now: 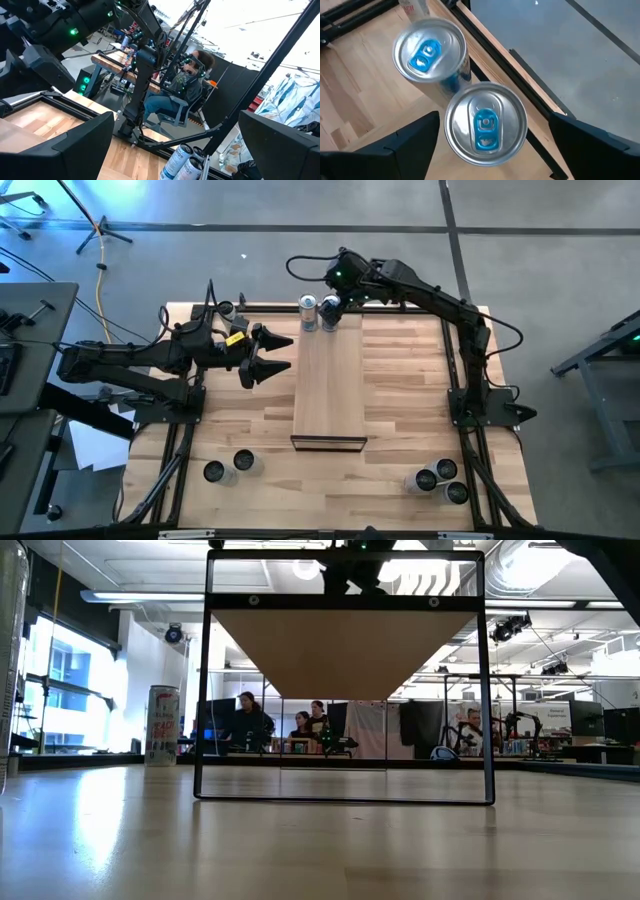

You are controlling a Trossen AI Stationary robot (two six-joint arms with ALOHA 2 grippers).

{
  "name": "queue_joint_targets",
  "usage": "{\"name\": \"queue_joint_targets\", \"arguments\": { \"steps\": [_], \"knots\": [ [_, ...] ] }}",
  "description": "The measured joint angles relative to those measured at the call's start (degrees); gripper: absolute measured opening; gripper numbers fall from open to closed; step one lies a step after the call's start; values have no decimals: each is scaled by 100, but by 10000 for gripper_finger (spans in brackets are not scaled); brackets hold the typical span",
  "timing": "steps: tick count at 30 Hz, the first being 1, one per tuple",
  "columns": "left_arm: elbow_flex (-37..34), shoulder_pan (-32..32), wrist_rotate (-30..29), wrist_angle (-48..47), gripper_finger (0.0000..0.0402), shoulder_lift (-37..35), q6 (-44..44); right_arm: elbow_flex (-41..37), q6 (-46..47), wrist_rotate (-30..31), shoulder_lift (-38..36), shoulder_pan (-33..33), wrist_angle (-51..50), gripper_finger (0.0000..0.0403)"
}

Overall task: Place canned beverage on shelf
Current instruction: Put the top white pink soda can on the shelf

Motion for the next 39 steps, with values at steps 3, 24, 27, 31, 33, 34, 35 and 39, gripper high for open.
{"name": "queue_joint_targets", "arguments": {
  "steps": [3,24,27,31,33,34,35,39],
  "knots": [
    [0,0,-1,1,400,1,-1,5,-51,15,-98,0,46,374],
    [0,0,-2,-22,400,2,-2,667,-718,-1303,-750,404,66,394],
    [0,0,-2,-5,400,2,-4,666,-770,-1313,-980,631,34,394],
    [0,0,-2,0,400,2,-8,664,-772,-1271,-1189,933,-112,394],
    [0,0,-2,0,400,2,-8,662,-852,-1277,-1249,1102,-220,394],
    [0,0,-1,0,400,2,-10,662,-905,-1273,-1275,1195,-271,394],
    [0,0,-1,0,400,1,-13,662,-978,-1258,-1291,1287,-325,394],
    [0,0,-2,4,400,2,-13,662,-1214,-1071,-1316,1637,-406,394]
  ]
}}
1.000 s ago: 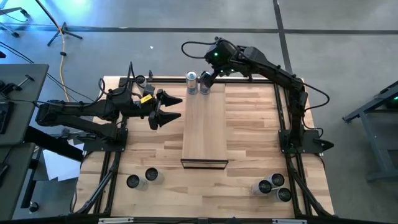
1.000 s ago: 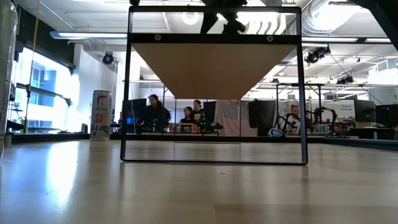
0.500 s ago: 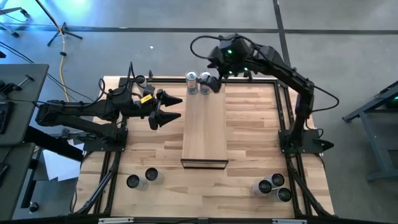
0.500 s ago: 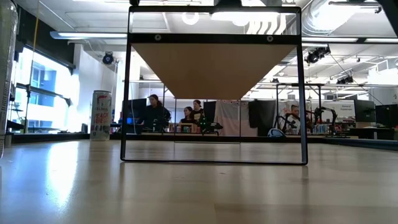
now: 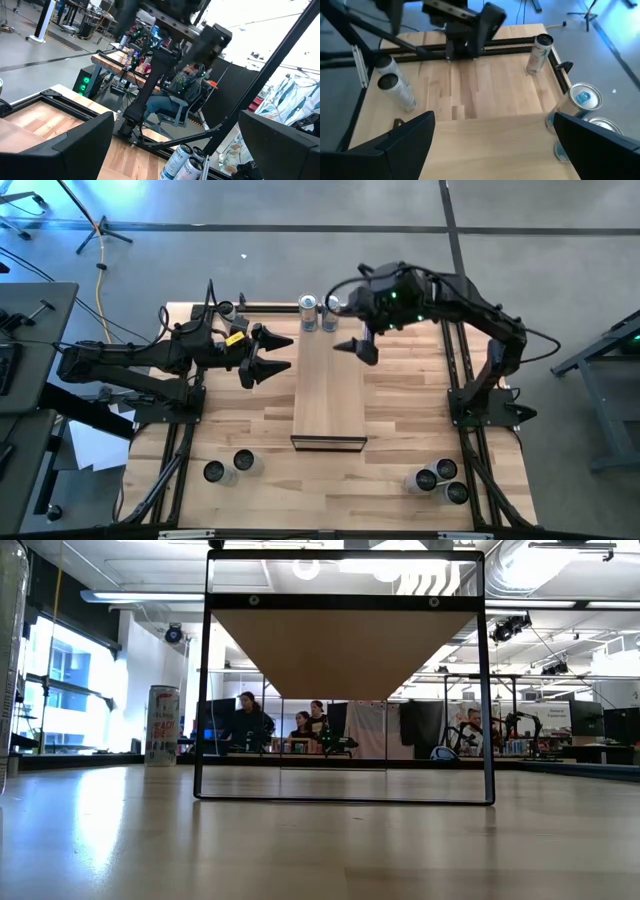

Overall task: Place canned beverage on shelf
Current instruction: Put the top white pink soda can on the shelf

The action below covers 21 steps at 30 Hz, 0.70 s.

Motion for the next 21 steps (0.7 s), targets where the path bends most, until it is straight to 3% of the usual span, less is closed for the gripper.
{"name": "queue_joint_targets", "arguments": {
  "steps": [14,17,21],
  "knots": [
    [0,0,-81,-2,400,-2,15,-333,-284,196,-323,269,-919,394],
    [0,0,-191,-4,400,0,15,-1134,-163,239,-846,269,-505,394],
    [0,0,-309,-5,400,-2,15,-3021,221,334,-1954,269,714,394]
  ]
}}
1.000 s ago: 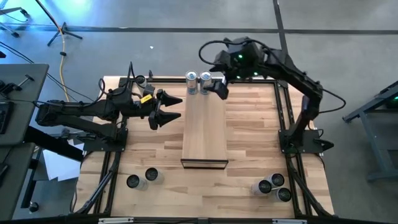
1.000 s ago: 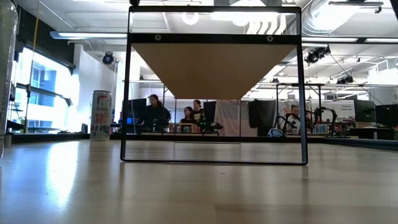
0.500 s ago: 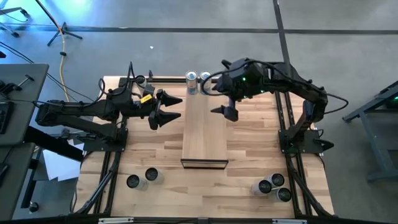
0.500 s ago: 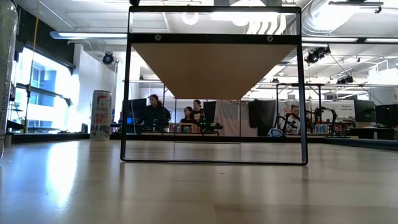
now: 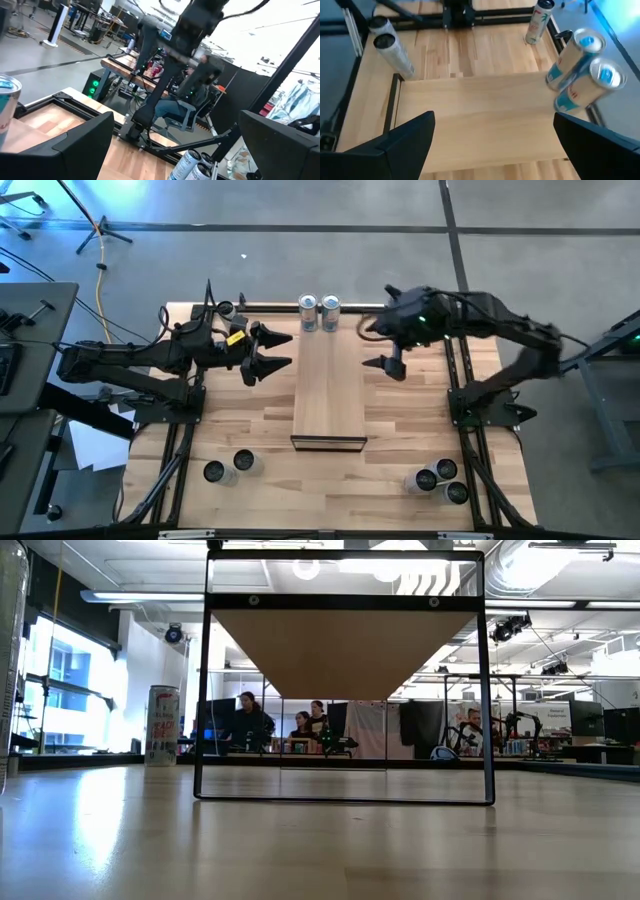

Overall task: Place canned beverage on shelf
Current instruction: Put the top white pink soda can on the shelf

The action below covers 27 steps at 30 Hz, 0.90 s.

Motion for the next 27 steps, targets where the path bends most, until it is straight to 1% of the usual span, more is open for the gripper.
{"name": "queue_joint_targets", "arguments": {
  "steps": [2,4,6,9,12,15,18,20,24,27],
  "knots": [
    [0,0,-12,0,400,1,0,-1084,399,14,-598,0,795,394],
    [0,0,-15,0,400,2,0,-2081,1012,145,-1115,0,1663,394],
    [0,0,-15,0,400,0,0,-2905,1607,159,-1514,0,2421,394],
    [0,0,-11,0,400,0,11,-3873,2162,161,-1913,0,3271,394],
    [0,0,37,-6,400,0,313,-4460,2620,159,-2106,0,3964,394],
    [0,-7,47,-9,400,0,857,-4652,2866,92,-2149,0,4421,394],
    [0,-7,46,-9,400,1,1345,-4539,2801,-16,-2094,21,4728,394],
    [0,-7,41,-9,400,2,1562,-4360,2388,-1,-2025,78,4861,394],
    [0,-75,26,-75,400,-22,1834,-4071,1061,2,-1846,256,4939,394],
    [2,-167,-12,-372,400,-45,2192,-3949,333,3,-1677,365,4941,394]
  ]
}}
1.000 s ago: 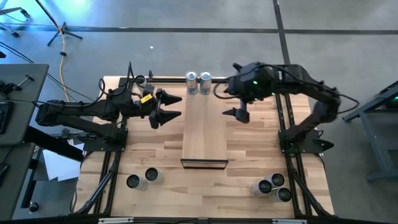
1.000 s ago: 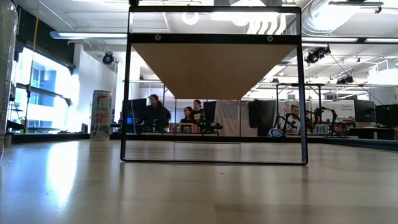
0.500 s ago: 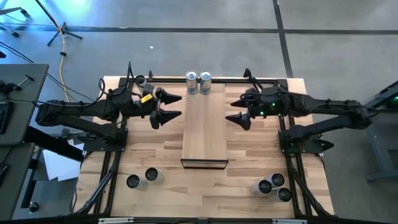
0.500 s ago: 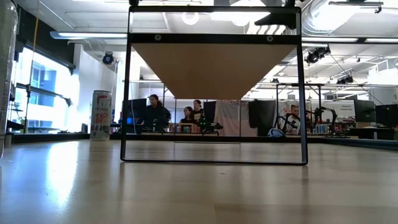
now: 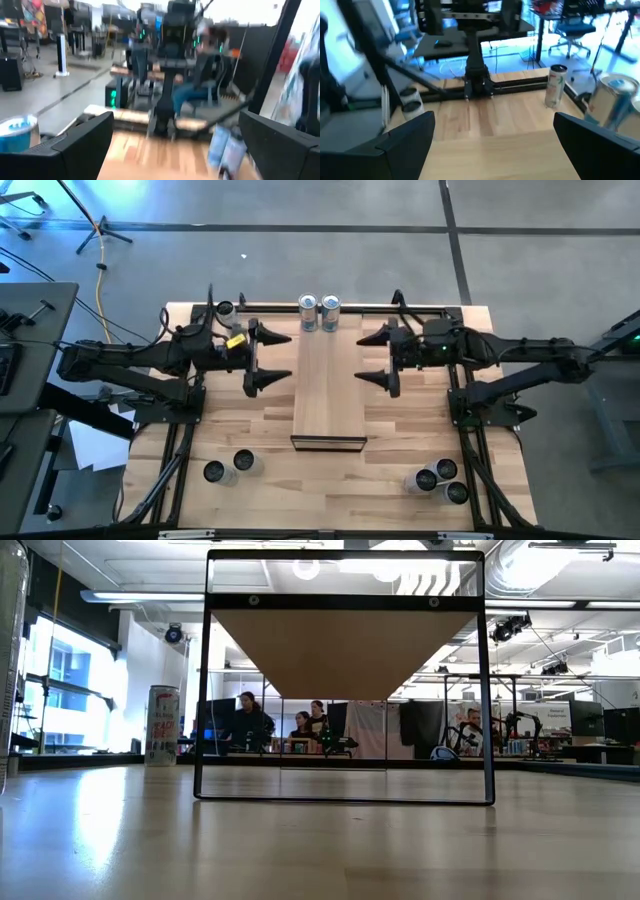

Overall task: Place canned beverage on shelf
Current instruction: Put the top white pink soda can on the shelf

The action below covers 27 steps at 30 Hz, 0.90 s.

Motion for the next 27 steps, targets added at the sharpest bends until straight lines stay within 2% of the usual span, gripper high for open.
{"name": "queue_joint_targets", "arguments": {
  "steps": [7,14,20,27],
  "knots": [
    [-7,-67,-45,-615,400,-88,-87,24,-158,2,297,86,62,394],
    [-4,-67,-45,-613,400,-175,-90,28,8,3,352,85,230,394],
    [-4,-67,-80,-618,400,-291,-96,30,383,7,350,76,897,394],
    [-4,-67,-94,-617,400,-343,-97,30,583,203,350,70,1083,394]
  ]
}}
